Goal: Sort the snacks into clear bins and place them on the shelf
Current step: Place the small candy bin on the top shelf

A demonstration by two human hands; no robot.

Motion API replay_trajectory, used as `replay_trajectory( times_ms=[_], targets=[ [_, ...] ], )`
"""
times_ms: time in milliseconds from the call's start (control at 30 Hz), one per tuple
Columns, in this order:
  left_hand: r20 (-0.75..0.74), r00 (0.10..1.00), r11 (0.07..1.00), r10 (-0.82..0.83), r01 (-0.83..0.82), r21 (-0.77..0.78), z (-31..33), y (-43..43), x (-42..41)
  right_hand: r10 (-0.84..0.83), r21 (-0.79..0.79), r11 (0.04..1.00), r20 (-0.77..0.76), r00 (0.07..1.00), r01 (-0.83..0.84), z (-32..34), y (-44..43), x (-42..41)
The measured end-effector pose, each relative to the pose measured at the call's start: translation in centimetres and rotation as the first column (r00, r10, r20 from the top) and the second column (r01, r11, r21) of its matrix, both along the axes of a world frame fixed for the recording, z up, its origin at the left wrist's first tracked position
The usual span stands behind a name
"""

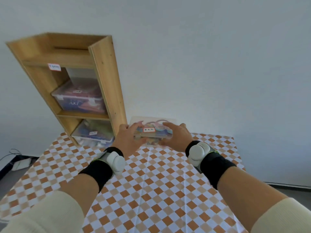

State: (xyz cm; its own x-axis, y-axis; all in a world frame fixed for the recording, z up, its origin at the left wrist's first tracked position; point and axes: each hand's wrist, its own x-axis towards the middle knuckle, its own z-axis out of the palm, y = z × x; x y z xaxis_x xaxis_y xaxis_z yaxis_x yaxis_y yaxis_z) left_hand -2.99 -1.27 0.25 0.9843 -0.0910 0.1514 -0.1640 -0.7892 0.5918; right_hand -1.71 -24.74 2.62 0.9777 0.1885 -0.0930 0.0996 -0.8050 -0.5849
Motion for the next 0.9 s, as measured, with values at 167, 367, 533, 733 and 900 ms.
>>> replay_trajectory(
  times_ms=[167,367,533,733,900],
  targets=[
    [0.087,0.996,1.0,0.019,-0.02,0.013,7.5,4.5,-0.6,0.074,-0.013,0.997,0.087,0.993,-0.073,7.6,4.3,-0.1],
    [0.189,0.981,0.996,0.041,-0.055,0.07,14.9,9.9,-1.0,0.099,0.002,0.995,0.18,0.979,-0.101,15.1,9.3,-0.2],
    [0.292,0.956,0.991,0.03,-0.066,0.114,19.7,15.2,-0.1,0.045,0.012,0.999,0.257,0.965,-0.05,20.4,14.2,-0.3],
    [0.372,0.928,0.987,0.02,-0.079,0.143,24.3,22.5,0.6,0.022,0.026,0.999,0.345,0.938,-0.034,24.0,21.4,0.3],
    [0.395,0.919,0.987,-0.004,-0.061,0.15,27.2,28.0,1.9,-0.007,0.059,0.998,0.414,0.91,-0.019,25.7,26.9,1.0]
  ],
)
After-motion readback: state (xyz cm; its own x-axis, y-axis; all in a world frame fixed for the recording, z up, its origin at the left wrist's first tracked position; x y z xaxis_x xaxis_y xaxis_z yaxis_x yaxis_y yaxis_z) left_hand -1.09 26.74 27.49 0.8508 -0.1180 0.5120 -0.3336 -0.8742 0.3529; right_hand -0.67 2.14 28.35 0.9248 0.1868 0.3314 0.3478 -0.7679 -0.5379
